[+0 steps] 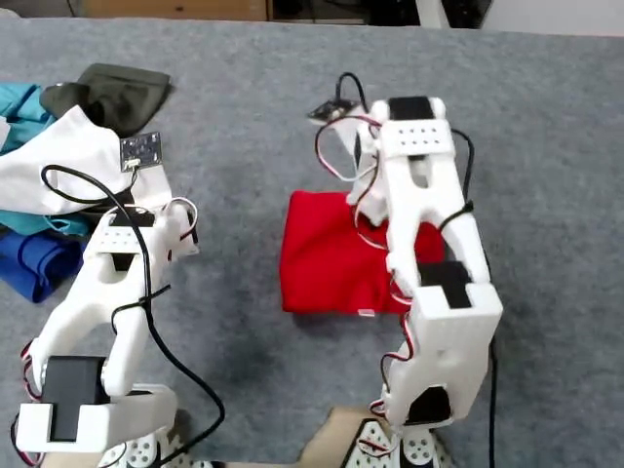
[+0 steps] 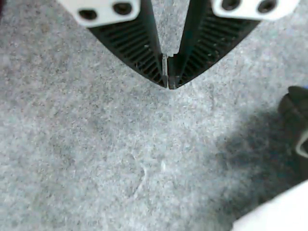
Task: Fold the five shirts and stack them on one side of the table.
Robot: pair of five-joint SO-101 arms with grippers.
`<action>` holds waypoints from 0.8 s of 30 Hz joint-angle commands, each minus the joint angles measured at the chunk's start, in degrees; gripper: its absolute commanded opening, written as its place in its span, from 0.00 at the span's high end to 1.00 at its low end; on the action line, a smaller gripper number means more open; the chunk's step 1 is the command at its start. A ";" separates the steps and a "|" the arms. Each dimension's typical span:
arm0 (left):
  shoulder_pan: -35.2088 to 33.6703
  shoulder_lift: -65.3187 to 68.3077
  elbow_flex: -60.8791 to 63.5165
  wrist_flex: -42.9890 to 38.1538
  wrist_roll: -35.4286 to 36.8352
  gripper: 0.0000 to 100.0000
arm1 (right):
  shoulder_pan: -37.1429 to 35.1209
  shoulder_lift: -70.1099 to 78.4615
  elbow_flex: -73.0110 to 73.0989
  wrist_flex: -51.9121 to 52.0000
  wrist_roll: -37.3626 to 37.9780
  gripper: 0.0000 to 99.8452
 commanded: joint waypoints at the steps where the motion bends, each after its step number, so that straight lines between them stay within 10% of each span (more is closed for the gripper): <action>1: 0.70 -1.54 -0.18 -0.97 -0.35 0.98 | 3.47 -3.91 4.26 -8.09 -1.85 1.00; 15: 0.70 -1.54 -0.18 -0.97 -0.35 0.98 | 12.97 -4.00 6.73 -31.30 -2.29 1.00; 24: 0.70 -1.54 -0.18 -0.97 -0.44 0.98 | 10.24 -12.70 5.41 -12.92 -0.53 1.00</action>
